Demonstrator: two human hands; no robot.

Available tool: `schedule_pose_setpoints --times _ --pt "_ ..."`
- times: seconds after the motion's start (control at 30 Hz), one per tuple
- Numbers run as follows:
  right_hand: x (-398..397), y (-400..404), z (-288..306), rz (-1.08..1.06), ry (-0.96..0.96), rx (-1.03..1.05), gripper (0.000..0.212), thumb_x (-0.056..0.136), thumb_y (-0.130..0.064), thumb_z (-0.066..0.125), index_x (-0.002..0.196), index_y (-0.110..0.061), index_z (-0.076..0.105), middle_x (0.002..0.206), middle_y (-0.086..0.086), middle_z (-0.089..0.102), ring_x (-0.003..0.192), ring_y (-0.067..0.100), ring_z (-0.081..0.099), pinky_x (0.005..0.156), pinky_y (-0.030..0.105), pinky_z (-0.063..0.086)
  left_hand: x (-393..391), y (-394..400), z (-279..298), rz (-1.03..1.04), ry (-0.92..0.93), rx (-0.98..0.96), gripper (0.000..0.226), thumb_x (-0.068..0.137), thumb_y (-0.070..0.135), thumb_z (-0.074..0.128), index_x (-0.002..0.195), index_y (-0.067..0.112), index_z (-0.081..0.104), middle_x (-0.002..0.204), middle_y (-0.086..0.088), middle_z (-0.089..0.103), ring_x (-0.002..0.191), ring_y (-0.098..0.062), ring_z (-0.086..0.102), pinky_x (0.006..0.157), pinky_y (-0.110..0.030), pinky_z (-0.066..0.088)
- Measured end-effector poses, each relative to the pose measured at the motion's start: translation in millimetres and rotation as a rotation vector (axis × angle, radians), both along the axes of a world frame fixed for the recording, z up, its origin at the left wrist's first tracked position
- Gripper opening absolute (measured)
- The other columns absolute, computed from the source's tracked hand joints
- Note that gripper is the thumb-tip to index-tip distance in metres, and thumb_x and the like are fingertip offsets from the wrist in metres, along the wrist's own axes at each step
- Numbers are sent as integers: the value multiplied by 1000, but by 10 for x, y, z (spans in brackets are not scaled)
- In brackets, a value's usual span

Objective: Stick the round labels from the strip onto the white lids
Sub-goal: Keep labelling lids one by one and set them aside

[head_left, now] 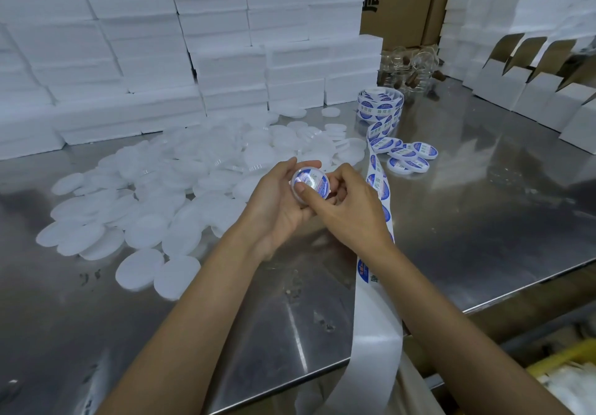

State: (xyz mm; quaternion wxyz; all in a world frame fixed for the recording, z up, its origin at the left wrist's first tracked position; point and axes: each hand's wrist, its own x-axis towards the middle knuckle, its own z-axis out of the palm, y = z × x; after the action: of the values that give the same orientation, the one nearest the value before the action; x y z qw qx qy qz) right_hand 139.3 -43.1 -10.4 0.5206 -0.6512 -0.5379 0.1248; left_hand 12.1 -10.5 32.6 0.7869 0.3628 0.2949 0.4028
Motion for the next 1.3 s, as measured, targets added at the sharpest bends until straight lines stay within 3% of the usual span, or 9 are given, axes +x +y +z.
schedule_pose_setpoints --times 0.13,0.37,0.47,0.57,0.73,1.0,1.1,1.2,1.3 --pt "3 -2 13 41 -61 86 44 88 -49 68 77 -13 46 60 -12 45 59 9 44 57 29 38 -15 -1 -2 -10 -22 5 40 108 27 38 119 -3 62 102 -24 72 88 -30 75 86 -42 61" --pt "41 -20 18 92 -70 139 30 104 -18 47 78 -4 40 63 -4 42 61 17 39 59 38 34 -11 -12 -6 -9 -47 -3 39 108 26 40 116 -4 62 98 -19 74 90 -26 74 77 -40 63" --pt "22 -28 16 86 -45 105 39 100 -40 52 78 -8 42 65 -5 48 62 15 44 60 38 40 12 -17 1 -3 -44 15 38 109 27 39 116 -3 61 97 -19 74 87 -25 75 78 -39 64" --pt "-26 -36 34 1 -94 61 53 80 -71 57 73 -22 38 65 -8 48 62 11 47 56 25 35 52 -44 11 -24 11 75 41 110 32 35 120 0 59 96 -18 74 88 -25 75 81 -37 63" --pt "-31 -39 59 -44 -107 155 46 93 -52 59 66 -28 30 57 -7 40 58 11 41 55 22 29 110 -74 11 -60 28 115 43 109 36 34 113 2 61 96 -14 71 91 -22 72 77 -33 63" --pt "-2 -42 63 -18 -61 159 37 106 -23 44 71 -13 36 58 -4 38 56 14 36 57 32 28 112 -95 -5 -80 -52 52 38 109 25 35 107 1 64 95 -10 74 87 -16 73 79 -30 62" --pt "-9 -56 56 21 -15 123 34 104 -35 45 73 -24 37 65 -7 47 64 10 46 61 31 32 104 -88 11 -43 -94 62 23 99 19 49 104 2 65 108 -14 72 98 -22 71 92 -34 59" --pt "-64 -69 34 12 -74 63 45 86 -66 56 82 -24 42 79 -8 53 78 14 53 66 34 43 93 -82 31 -12 -141 68 27 105 20 41 116 3 58 134 -18 64 111 -28 67 98 -41 55" --pt "-104 -69 28 2 -113 108 44 81 -66 62 85 -28 42 82 -12 51 81 12 51 68 34 44 90 -88 27 -6 -154 91 28 108 18 36 125 3 53 139 -18 61 112 -27 67 99 -41 54"
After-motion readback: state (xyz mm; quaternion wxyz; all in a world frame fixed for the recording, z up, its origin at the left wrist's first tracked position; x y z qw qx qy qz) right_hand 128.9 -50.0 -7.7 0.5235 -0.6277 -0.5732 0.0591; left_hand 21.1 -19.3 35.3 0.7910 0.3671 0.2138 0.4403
